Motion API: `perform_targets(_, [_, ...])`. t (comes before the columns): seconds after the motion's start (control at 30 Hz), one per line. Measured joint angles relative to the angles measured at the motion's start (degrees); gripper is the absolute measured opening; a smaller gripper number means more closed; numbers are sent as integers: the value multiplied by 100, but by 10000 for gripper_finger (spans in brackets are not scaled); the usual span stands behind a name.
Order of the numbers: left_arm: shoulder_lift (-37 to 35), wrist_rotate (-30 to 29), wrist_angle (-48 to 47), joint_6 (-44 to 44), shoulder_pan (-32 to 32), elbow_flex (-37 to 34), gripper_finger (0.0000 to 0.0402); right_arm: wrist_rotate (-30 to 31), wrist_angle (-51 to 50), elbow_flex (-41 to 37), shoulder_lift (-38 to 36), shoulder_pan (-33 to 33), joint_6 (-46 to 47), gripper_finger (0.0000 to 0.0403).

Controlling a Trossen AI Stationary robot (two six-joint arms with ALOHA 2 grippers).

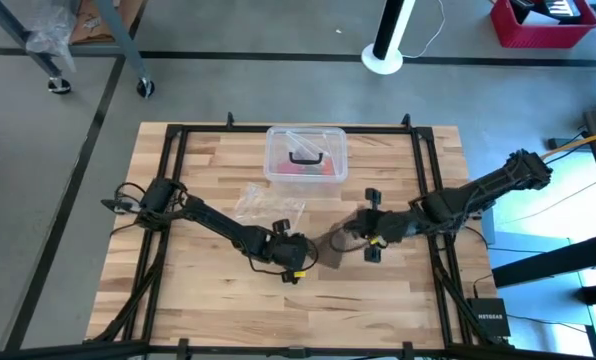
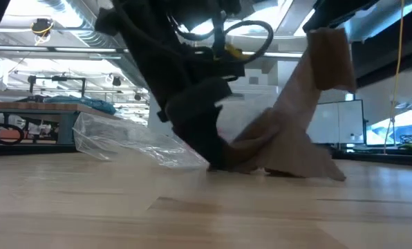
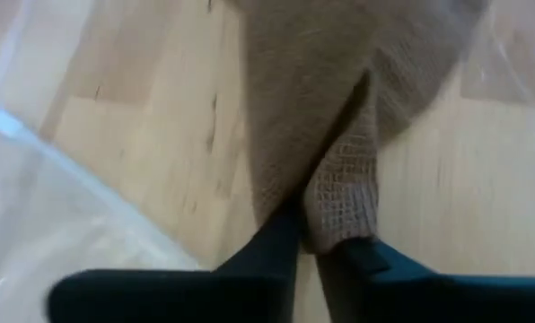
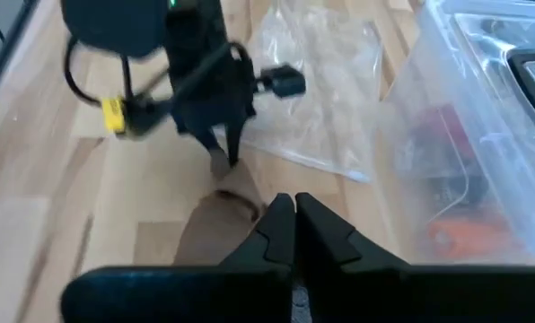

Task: Roll bandage
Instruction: Roll the brown bandage

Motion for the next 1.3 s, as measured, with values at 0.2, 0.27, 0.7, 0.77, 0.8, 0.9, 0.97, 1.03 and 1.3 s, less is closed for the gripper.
perform_targets(0.2, [-745,92,-890,295,23,153,141,-889,-12,0,-24,-820,-561,4])
perform_targets(0.27, [-1067,138,-1172,321,2,153,165,-1179,-4,-12,-24,-1075,-704,6])
perform_targets(0.7, [-1696,-452,1674,759,213,-591,193,-2211,1949,-893,-13,-1843,-776,7])
perform_targets(0.77, [-1526,-463,1954,787,320,-597,190,-2235,2016,-897,-13,-1828,-763,5])
perform_targets(0.8, [-1439,-475,2099,831,373,-603,189,-2238,2028,-897,-13,-1828,-731,4])
perform_targets(0.9, [-1289,-490,2777,1029,465,-601,189,-2238,2025,-898,-13,-1825,-620,5])
perform_targets(0.97, [-1257,-482,3076,1183,502,-592,189,-2238,2033,-898,-13,-1825,-600,8])
perform_targets(1.03, [-1214,-480,3254,1213,563,-596,190,-2238,2039,-898,-13,-1825,-546,8])
perform_targets(1.3, [-1091,-457,3622,1225,625,-597,182,-1984,2158,-903,0,-1828,-524,8])
